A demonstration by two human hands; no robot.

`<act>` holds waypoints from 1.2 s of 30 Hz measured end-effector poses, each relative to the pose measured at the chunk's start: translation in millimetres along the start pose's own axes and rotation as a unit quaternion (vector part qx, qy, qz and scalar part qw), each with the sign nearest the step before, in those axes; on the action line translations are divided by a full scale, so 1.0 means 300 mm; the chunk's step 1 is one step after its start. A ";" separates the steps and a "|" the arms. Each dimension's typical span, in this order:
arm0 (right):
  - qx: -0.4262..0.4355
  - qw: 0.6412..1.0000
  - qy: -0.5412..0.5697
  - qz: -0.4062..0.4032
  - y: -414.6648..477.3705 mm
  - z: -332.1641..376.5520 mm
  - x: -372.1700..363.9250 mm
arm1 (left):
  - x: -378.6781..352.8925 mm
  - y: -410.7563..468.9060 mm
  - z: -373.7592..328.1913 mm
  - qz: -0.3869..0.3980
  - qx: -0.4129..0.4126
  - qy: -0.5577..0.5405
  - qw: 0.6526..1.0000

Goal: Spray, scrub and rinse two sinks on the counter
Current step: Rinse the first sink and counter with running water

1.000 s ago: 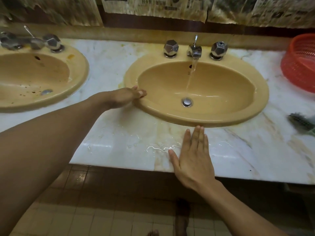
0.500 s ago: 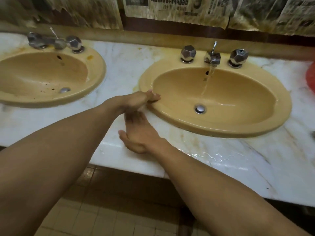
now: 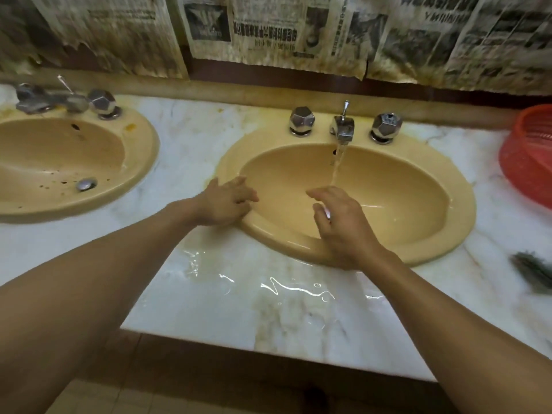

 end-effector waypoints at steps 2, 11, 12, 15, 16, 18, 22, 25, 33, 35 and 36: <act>-0.145 0.988 0.043 -0.013 0.091 -0.146 0.062 | -0.035 0.053 -0.045 -0.071 0.008 0.125 0.990; -0.456 0.787 0.408 0.078 0.406 -0.418 -0.115 | 0.017 0.270 -0.200 -0.237 0.057 -0.102 0.965; -0.459 0.801 0.373 0.093 0.420 -0.424 -0.135 | 0.019 0.285 -0.199 -0.236 0.068 -0.138 0.959; -0.482 0.792 0.368 0.073 0.443 -0.440 -0.158 | -0.001 0.340 -0.183 -0.235 0.114 -0.232 0.937; -0.487 0.772 0.401 0.078 0.440 -0.440 -0.161 | -0.021 0.358 -0.176 -0.227 0.140 -0.257 0.929; -0.499 0.694 0.511 0.093 0.432 -0.430 -0.157 | -0.085 0.413 -0.161 -0.168 0.195 -0.330 0.908; -0.489 0.592 0.623 0.147 0.419 -0.417 -0.097 | -0.199 0.510 -0.201 0.031 0.240 -0.599 0.763; -0.494 0.562 0.634 0.195 0.402 -0.395 -0.072 | -0.248 0.572 -0.219 0.114 0.220 -0.665 0.705; -0.522 0.605 0.587 0.132 0.408 -0.402 -0.005 | -0.295 0.629 -0.283 0.119 0.224 -0.759 0.600; -0.530 0.614 0.573 0.123 0.399 -0.415 -0.007 | -0.316 0.647 -0.293 0.100 0.223 -0.767 0.594; -0.534 0.616 0.568 0.113 0.394 -0.425 -0.008 | -0.322 0.654 -0.300 0.093 0.221 -0.766 0.597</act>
Point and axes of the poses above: each hand's wrist, its own y-axis towards the middle knuckle, its own x-axis out of the back of the hand, z = x × y, the point moved 6 cm from there along y, towards the middle knuckle, and after that the axes turned 6 degrees about y, right-handed, at the moved point
